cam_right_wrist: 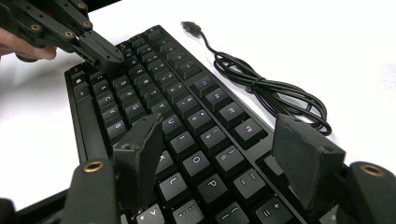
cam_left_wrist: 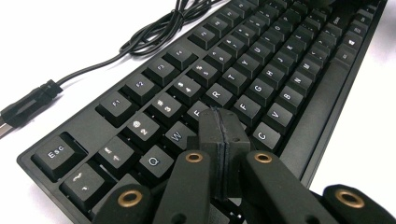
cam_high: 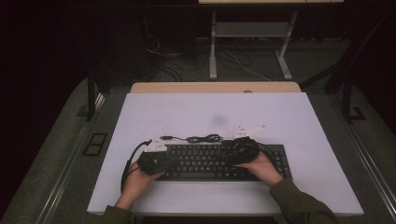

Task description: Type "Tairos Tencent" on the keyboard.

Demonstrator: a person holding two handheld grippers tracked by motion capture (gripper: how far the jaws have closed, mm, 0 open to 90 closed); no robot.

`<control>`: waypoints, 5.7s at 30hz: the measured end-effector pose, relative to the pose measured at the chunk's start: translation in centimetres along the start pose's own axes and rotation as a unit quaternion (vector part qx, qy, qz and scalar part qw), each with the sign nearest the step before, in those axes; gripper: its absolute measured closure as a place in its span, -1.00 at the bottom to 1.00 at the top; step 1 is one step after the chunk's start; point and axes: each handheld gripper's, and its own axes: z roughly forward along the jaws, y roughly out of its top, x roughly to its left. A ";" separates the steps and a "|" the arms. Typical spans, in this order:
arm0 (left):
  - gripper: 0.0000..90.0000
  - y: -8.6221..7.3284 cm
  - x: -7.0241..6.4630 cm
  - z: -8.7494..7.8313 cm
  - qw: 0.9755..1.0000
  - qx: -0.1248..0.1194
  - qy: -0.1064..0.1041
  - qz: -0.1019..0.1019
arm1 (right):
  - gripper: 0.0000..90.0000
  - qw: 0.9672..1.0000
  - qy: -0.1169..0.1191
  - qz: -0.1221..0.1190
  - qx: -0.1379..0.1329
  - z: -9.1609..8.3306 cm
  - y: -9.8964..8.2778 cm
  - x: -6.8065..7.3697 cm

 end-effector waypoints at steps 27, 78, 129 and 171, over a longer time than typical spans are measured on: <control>0.84 0.1 -0.3 -0.3 1.000 -0.016 -0.006 -0.001 | -0.27 1.000 0.000 0.000 -0.004 -0.1 0.1 0.2; 0.98 1.0 -3.1 1.0 0.993 0.015 -0.096 0.060 | -0.27 1.000 -0.001 0.006 -0.007 -0.5 -0.3 0.0; 0.97 1.2 -2.5 0.5 0.995 -0.005 -0.085 0.048 | -0.27 1.000 -0.002 0.001 -0.008 -0.6 -0.1 0.1; -0.35 1.1 -1.0 1.6 0.998 -0.047 -0.038 0.001 | 0.13 1.000 0.014 0.005 -0.001 -4.2 -1.9 0.1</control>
